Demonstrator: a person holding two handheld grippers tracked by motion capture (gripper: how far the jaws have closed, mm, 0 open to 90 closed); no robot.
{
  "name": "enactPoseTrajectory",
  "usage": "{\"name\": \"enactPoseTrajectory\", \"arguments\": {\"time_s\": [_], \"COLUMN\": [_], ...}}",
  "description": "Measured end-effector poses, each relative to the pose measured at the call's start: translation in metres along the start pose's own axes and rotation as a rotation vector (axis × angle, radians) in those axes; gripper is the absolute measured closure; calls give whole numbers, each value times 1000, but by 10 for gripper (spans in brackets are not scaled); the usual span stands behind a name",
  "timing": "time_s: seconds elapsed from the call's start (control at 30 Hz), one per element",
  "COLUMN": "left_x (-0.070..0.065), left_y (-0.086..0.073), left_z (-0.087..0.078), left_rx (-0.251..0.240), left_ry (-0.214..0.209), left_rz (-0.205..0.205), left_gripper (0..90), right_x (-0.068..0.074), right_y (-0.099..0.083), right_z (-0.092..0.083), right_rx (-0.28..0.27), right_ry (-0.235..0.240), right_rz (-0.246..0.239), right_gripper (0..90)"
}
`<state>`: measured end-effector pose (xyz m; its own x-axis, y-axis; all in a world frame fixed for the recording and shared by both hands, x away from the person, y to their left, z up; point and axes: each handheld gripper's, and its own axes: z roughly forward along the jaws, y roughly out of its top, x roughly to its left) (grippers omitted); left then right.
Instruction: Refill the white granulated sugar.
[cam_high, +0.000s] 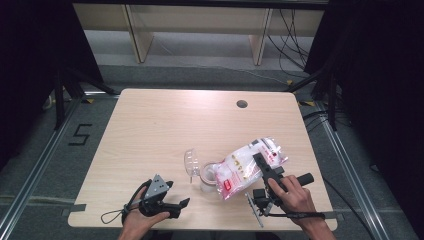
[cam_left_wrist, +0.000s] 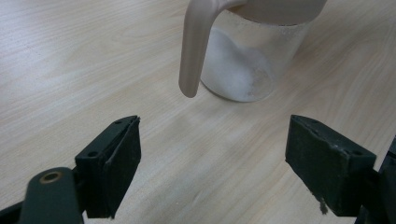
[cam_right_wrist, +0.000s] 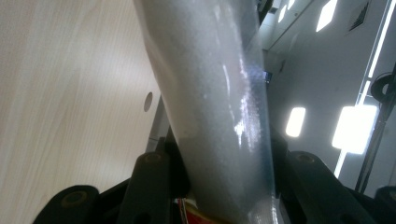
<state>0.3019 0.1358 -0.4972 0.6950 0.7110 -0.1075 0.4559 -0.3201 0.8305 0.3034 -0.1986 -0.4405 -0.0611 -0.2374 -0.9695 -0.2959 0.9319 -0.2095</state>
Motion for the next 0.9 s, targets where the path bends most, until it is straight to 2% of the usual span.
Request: {"name": "enactPoseTrajectory", "arguments": {"time_s": [0.33, 0.37, 0.43, 0.57, 0.67, 0.9], "left_x": [0, 0, 0, 0, 0, 0], "left_y": [0, 0, 0, 0, 0, 0], "left_z": [0, 0, 0, 0, 0, 0], "left_rx": [2, 2, -3, 2, 1, 3], "left_ry": [-6, -6, -3, -1, -5, -3], "left_rz": [1, 0, 3, -1, -4, -1], "left_gripper": [179, 179, 179, 179, 179, 179], "right_x": [0, -1, 0, -2, -1, -1], "right_y": [0, 0, 1, 0, 0, 0], "right_z": [0, 0, 0, 1, 1, 1], "right_rx": [1, -8, 0, -9, 0, -3], "right_ry": [4, -1, -2, 6, 12, 10], "right_rz": [2, -12, 7, -19, -3, -7], "right_gripper": [656, 656, 657, 660, 661, 663]}}
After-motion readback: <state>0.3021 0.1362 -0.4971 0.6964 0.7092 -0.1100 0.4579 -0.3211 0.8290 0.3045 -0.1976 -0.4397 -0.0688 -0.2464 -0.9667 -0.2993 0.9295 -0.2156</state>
